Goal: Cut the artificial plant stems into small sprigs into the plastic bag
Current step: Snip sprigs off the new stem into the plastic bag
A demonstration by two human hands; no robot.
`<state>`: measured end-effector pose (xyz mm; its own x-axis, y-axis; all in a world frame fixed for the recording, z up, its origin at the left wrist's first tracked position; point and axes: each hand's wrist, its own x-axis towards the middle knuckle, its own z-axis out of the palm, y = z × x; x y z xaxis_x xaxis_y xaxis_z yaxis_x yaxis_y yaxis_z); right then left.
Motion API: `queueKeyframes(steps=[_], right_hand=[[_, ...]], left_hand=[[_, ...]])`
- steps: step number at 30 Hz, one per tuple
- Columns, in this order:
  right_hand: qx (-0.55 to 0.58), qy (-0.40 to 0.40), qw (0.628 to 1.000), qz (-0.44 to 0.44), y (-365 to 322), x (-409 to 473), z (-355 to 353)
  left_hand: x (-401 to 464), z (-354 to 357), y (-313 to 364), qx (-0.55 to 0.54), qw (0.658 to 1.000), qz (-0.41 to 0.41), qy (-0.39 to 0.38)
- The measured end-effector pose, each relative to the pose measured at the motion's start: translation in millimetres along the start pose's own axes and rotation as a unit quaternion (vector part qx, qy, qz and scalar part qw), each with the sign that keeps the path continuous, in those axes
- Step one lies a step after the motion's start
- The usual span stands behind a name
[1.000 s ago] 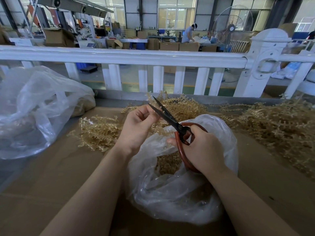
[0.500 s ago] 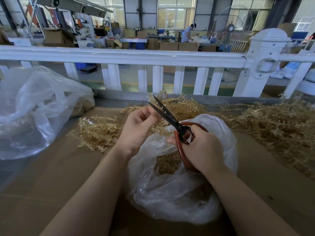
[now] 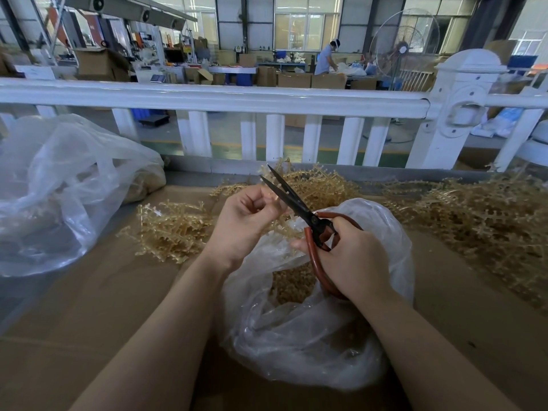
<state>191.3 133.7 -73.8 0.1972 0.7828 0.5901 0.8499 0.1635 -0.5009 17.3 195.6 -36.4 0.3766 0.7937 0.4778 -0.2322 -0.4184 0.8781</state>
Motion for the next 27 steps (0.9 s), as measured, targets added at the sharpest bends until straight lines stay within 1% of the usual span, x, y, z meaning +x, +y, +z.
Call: queueKeyframes(steps=[6, 11, 17, 21, 27], right_hand=[[-0.015, 0.012, 1.000, -0.002, 1.6, -0.3, 1.5], [-0.028, 0.006, 0.999, 0.013, 3.2, 1.5, 1.9], [-0.015, 0.006, 1.000, 0.012, -1.1, 0.2, 0.1], [-0.013, -0.004, 1.000, 0.019, -1.7, 0.2, 0.3], [-0.027, 0.003, 1.000, 0.007, -2.7, -0.4, -0.7]], left_hand=[[0.4, -0.8, -1.7, -0.015, 1.000, -0.010, 0.007], [2.3, -3.2, -2.6, -0.038, 0.999, -0.023, 0.016], [2.0, -5.4, -3.8, -0.076, 0.996, -0.018, 0.035], [2.9, -7.3, -5.0, -0.059, 0.997, -0.012, 0.042], [2.5, -8.3, -6.9, -0.036, 0.998, 0.002, 0.045]])
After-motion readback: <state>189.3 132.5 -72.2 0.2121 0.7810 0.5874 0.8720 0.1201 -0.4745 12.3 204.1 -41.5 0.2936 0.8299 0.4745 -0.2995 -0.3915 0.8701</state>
